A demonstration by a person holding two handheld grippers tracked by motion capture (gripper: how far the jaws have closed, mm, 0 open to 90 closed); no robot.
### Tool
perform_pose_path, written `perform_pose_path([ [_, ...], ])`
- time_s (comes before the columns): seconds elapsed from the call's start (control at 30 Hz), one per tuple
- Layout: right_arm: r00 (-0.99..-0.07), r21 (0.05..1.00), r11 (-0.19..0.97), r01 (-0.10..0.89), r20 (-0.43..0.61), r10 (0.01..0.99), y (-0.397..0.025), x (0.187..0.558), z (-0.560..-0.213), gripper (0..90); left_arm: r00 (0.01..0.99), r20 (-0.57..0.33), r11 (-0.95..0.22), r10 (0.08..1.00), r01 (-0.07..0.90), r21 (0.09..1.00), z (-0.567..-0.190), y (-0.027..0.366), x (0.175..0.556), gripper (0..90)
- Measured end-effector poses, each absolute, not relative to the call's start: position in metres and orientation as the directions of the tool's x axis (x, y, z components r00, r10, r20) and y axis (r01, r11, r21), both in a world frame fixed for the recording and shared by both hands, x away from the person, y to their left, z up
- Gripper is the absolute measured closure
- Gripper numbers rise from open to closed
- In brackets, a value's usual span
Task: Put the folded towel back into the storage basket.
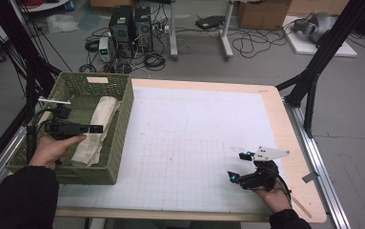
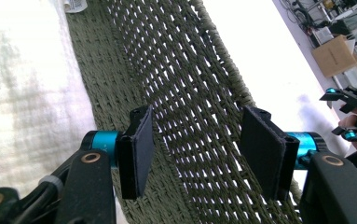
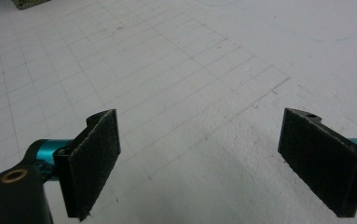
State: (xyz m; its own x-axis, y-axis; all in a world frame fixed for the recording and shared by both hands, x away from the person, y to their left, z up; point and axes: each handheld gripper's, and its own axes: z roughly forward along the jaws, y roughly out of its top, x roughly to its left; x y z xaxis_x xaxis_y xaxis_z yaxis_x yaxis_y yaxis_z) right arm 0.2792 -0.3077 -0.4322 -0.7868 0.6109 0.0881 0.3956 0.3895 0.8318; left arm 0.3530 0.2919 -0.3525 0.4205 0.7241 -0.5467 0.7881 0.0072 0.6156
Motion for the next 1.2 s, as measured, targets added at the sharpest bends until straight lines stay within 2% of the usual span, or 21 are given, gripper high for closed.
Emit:
perform_pose_path([
  [1.2,-0.785,0.833,0.387,0.396,0.088,0.614,-0.309,0.278,-0.431,12.0,0.482,-0.539,-0.017,0.690,0.756,0.655,-0.338,0.279,0.349,44.4],
])
